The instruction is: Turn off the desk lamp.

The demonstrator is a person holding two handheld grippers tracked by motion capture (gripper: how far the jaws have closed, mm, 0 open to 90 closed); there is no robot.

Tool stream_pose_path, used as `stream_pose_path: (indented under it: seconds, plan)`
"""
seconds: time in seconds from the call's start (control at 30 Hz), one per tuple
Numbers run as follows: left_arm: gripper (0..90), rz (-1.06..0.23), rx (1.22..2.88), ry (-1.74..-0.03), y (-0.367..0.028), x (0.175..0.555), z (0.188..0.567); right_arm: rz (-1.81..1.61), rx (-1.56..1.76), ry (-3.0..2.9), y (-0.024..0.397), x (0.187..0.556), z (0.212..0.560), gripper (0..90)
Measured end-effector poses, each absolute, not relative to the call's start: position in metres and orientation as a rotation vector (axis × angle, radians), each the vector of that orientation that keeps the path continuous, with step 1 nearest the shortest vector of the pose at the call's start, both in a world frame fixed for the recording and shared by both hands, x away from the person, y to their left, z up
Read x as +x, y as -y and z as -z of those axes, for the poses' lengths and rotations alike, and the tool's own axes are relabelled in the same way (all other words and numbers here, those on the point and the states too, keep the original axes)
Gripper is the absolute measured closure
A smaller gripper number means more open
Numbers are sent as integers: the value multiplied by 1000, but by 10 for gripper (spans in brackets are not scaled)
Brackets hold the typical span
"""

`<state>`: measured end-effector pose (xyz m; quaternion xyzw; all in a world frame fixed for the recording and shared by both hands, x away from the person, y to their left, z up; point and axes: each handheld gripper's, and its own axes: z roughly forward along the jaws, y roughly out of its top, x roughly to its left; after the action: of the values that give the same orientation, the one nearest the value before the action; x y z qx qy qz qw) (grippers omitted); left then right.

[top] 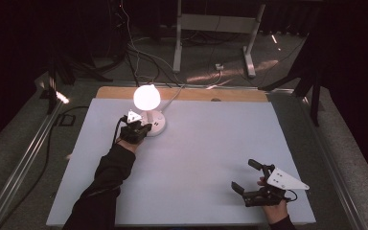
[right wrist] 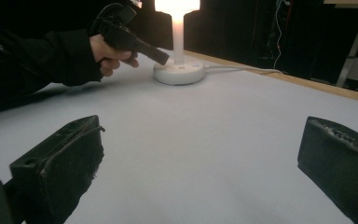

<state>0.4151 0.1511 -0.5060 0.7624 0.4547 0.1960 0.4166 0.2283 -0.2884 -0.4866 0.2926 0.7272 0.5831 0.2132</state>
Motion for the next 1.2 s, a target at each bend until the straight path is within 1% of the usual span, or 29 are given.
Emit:
stream_pose_path:
  seconds: [0.77, 0.8, 0.83, 0.93, 1.07, 1.2]
  plan:
    - [900, -530, 1958, -1101, -146, 419, 511, -1620, 817, -2025, 288, 228, 487, 0]
    - [900, -515, 1953, -1101, -147, 420, 511, -1620, 815, -2024, 288, 228, 487, 0]
    - [900, -498, 1951, -1078, -147, 419, 512, -1620, 815, -2024, 288, 228, 487, 0]
    - [900, -509, 1952, -1046, -146, 417, 512, -1624, 815, -2019, 288, 228, 487, 0]
    - [900, -533, 1910, -1043, -145, 416, 496, -1623, 822, -2021, 289, 229, 487, 0]
    - [900, -534, 1909, -1046, -146, 417, 491, -1624, 819, -2017, 289, 229, 486, 0]
